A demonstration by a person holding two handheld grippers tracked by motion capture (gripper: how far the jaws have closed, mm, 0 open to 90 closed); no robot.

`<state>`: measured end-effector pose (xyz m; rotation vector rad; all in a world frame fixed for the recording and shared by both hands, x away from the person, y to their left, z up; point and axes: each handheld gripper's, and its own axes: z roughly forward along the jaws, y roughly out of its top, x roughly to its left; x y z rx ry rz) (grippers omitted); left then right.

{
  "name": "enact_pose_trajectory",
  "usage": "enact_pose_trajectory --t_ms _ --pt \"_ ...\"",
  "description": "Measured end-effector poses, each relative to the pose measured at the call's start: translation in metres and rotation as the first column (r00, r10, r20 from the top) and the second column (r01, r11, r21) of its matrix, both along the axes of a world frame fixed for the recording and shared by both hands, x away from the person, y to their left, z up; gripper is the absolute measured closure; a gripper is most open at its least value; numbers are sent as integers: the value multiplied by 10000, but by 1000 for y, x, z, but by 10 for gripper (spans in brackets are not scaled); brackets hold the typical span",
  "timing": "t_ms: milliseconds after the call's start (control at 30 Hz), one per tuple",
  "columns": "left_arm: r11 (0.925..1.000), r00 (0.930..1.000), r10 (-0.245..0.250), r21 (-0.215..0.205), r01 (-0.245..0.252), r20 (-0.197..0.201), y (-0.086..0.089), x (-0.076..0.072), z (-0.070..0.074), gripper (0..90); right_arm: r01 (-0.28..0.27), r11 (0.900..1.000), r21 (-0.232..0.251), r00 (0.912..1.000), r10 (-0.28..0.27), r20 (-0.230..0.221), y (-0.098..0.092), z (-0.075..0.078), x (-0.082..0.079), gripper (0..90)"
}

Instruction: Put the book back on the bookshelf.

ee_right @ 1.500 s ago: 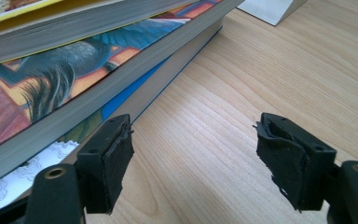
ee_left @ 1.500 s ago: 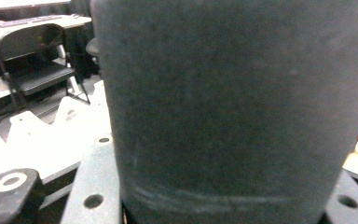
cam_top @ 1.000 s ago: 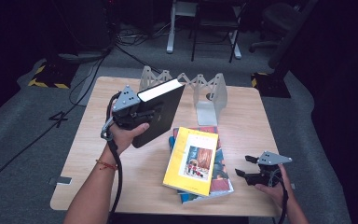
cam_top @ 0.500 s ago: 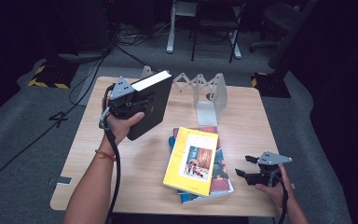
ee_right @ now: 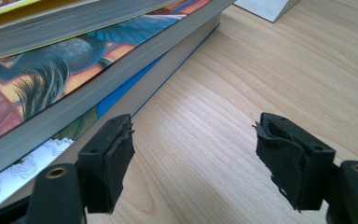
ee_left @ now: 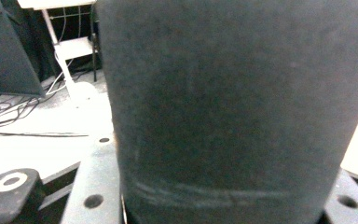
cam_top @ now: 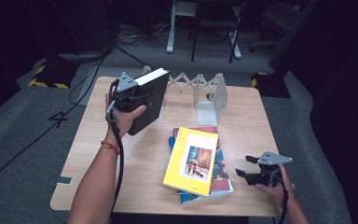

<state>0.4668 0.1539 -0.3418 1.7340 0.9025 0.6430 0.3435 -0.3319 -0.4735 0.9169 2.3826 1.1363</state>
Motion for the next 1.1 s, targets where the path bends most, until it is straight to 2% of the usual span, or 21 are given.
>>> enact_pose_trajectory --t_ms 200,467,667,933,1100 --pt "9998 9996 211 9 -211 -175 -2 14 -9 528 5 10000 3 10000 -5 -50 -1 -1 0 279" --pt "9967 9961 805 -80 -808 -370 4 30 -21 529 -25 10000 -11 10000 25 -18 -2 -1 0 279" --pt "9911 9909 1276 -320 -1290 -425 7 36 -27 528 29 10000 -13 10000 -29 -20 -4 -1 0 280" --pt "9885 9881 1475 -270 -1488 -432 1 39 -36 528 1 10000 -73 10000 -1 6 -3 -2 0 280" --pt "9865 9866 1573 -401 -1590 -424 0 39 -41 527 -17 10000 -80 10000 17 23 -4 -2 0 281"
